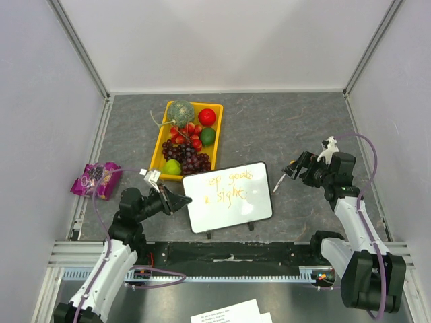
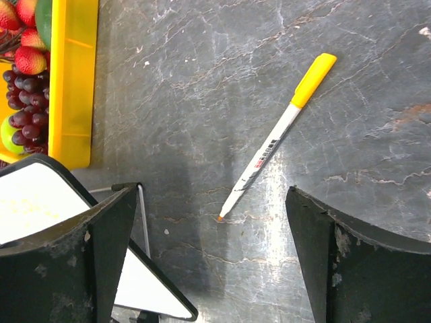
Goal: Write a sentence on the whiteboard
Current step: Reset both arms
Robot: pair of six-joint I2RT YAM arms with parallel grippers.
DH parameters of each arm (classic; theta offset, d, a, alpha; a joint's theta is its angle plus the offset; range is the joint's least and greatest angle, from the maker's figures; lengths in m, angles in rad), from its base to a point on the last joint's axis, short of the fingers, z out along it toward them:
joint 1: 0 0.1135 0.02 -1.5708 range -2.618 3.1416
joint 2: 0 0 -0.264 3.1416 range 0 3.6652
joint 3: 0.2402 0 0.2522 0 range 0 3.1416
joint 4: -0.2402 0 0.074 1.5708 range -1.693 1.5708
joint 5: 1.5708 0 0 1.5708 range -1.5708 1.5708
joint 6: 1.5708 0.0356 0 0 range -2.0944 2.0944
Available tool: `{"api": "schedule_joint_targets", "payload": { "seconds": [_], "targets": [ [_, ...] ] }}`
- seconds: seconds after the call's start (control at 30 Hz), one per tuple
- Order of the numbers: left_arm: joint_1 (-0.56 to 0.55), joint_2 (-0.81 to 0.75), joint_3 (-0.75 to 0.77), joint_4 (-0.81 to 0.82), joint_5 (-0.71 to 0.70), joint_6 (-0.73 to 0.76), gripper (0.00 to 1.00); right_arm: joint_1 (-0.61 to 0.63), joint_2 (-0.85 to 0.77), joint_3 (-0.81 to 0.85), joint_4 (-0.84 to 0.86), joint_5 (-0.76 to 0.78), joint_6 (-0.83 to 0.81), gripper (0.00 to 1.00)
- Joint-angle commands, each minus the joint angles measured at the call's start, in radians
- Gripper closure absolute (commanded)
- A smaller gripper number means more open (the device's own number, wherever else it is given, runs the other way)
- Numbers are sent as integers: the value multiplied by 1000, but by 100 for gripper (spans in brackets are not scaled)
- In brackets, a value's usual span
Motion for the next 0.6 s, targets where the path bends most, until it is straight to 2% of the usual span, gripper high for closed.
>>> {"api": "schedule_joint_targets", "payload": {
  "seconds": [0.0,0.3,0.47,0.57],
  "targets": [
    [9,-65,10,-121,-190,-39,98,12,-12,-3,9,-64,-24,2],
    [9,-110,15,-181,-247,-84,96,72,-29,-26,32,-87,-6,2],
    [9,-112,16,-182,-245,-90,81,90,-33,-35,29,-87,-7,2],
    [9,-116,19,-186,-242,-94,65,98,-38,-38,29,-87,-6,2]
  ]
}}
